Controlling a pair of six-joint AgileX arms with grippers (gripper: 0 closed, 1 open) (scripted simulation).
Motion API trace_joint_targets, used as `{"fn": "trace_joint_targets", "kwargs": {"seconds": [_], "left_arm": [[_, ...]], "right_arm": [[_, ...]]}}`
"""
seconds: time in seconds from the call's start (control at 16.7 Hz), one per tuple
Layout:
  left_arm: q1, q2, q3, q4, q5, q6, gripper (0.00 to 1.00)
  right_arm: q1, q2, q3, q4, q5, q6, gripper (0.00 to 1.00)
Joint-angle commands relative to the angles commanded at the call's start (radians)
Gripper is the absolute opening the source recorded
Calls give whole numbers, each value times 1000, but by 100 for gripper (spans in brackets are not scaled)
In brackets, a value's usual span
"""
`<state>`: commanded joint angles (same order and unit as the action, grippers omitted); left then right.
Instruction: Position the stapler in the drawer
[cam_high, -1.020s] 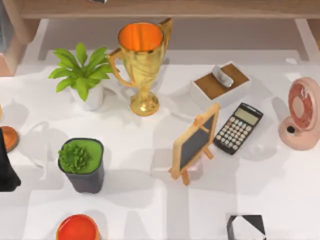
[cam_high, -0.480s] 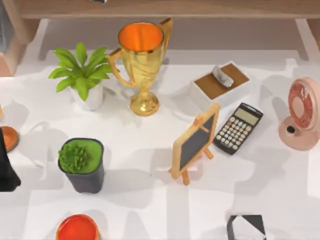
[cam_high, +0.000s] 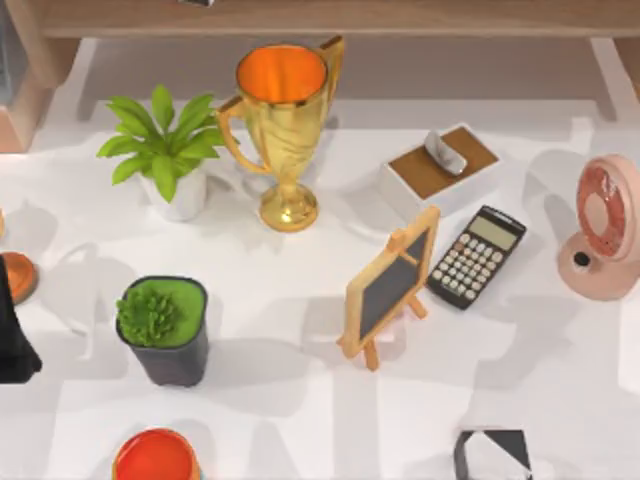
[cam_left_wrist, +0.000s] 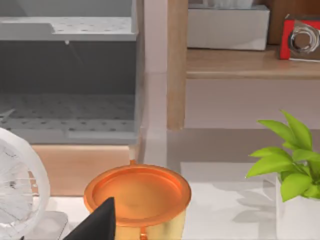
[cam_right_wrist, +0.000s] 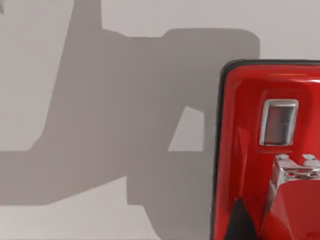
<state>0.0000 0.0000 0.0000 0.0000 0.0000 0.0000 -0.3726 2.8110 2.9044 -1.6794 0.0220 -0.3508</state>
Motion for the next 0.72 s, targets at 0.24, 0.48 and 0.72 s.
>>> {"fn": "trace_joint_targets", "kwargs": {"seconds": [0.24, 0.48, 0.72], "left_arm": [[0, 0, 0, 0, 0, 0, 100], [0, 0, 0, 0, 0, 0, 100], [0, 0, 0, 0, 0, 0, 100]], "right_arm": [[-9, -84, 91, -18, 6, 54, 0], [-15, -153, 185, -54, 36, 121, 0], [-2, -83, 213, -74, 24, 87, 0]]}}
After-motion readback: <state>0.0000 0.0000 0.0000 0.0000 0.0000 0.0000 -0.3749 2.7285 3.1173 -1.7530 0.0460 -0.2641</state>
